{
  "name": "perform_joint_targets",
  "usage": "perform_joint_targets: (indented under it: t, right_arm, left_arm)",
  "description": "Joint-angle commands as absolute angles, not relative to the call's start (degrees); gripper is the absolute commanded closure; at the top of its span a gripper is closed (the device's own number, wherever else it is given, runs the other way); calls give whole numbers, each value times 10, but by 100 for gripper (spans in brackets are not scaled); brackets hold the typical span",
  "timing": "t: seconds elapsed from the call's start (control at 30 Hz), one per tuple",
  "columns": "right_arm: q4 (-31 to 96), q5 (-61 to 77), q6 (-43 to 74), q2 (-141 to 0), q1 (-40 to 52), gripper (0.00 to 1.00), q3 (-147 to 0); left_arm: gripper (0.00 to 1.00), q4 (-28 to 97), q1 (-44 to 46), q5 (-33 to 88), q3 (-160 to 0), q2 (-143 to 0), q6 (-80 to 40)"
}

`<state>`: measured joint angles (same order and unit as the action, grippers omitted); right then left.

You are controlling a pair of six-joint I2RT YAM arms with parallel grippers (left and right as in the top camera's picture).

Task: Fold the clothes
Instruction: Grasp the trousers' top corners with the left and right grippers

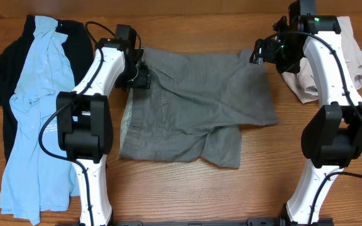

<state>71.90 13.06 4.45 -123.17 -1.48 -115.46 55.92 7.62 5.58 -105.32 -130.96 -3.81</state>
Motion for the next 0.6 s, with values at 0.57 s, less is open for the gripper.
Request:
perform_joint_targets:
  t: [0.57]
  right_arm:
    - [716, 127, 40, -1216, -17, 2, -1153]
  left_arm:
    - [60, 541, 77, 26, -1027, -1301, -28]
